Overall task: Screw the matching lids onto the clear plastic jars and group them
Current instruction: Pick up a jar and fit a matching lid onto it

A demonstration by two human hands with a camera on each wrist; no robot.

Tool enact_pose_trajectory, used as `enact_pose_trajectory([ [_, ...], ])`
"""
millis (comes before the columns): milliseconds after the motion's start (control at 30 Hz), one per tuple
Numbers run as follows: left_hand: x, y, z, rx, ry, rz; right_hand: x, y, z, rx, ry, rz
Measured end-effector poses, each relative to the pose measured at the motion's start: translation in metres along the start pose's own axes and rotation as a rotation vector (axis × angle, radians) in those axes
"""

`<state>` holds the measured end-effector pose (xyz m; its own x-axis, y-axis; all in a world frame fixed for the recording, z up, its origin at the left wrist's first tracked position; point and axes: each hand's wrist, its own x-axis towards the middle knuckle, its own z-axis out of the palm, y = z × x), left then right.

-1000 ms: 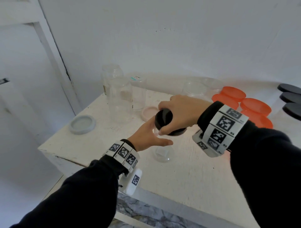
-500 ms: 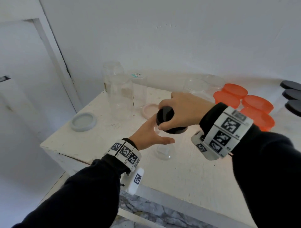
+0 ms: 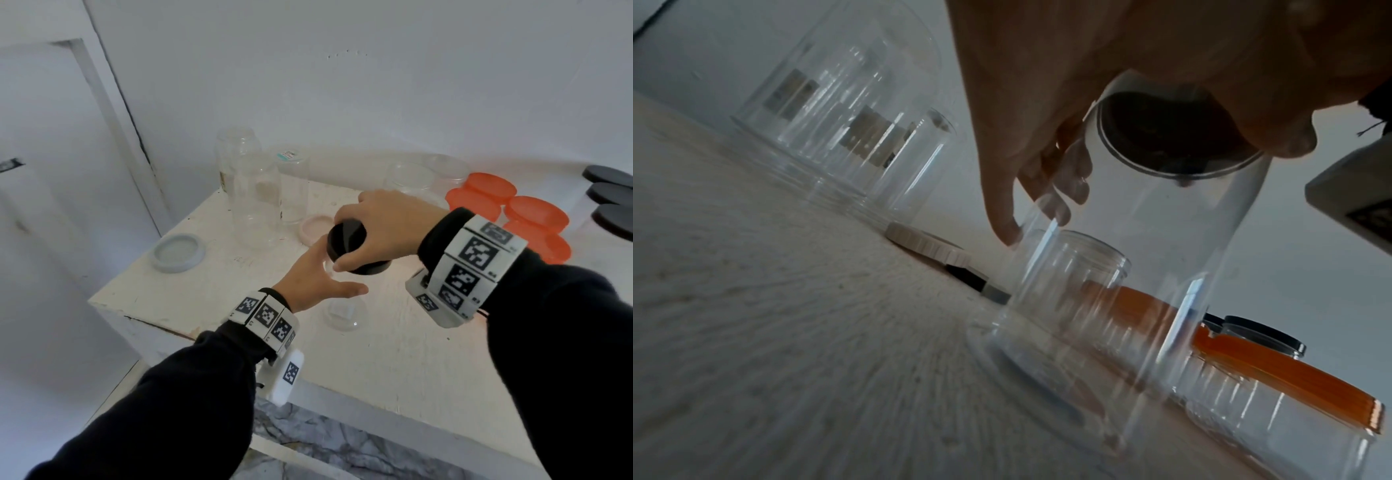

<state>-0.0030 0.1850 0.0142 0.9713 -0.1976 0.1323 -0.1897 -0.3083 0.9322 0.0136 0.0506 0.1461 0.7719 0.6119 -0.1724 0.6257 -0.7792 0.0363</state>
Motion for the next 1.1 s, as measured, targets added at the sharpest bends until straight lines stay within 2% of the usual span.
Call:
enact_pose_trajectory([
  [100,-0.001,0.001,-0.001,-0.006,-0.017,0.001,0.001,-0.003,0.001,-0.108,0.033,0.012],
  [167,-0.001,0.002,-0.003,0.002,-0.032,-0.002,-0.001,0.003,-0.003,-0.076,-0.084,-0.027],
  [233,-0.001,0.002,-0.005,0.012,-0.057,-0.001,-0.003,0.009,-0.007,0.063,-0.183,-0.096],
  [333,-0.001,0.002,-0.006,0.009,-0.072,0.004,-0.005,0.012,-0.001,0.175,-0.091,-0.127],
  [567,-0.003,0.001,-0.003,-0.025,-0.033,0.023,-0.005,0.008,0.013,0.112,0.1,-0.068],
  [700,-0.003,0.0,-0.003,-0.024,-0.037,0.026,-0.007,0.005,0.017,0.145,0.117,-0.037],
  [867,-0.002,0.0,0.0,-0.045,-0.059,0.011,-0.011,0.009,0.018,0.252,0.063,-0.002],
  [1100,0.004,0.013,0.021,-0.04,-0.262,0.017,-0.037,0.031,0.028,0.334,0.069,0.04],
])
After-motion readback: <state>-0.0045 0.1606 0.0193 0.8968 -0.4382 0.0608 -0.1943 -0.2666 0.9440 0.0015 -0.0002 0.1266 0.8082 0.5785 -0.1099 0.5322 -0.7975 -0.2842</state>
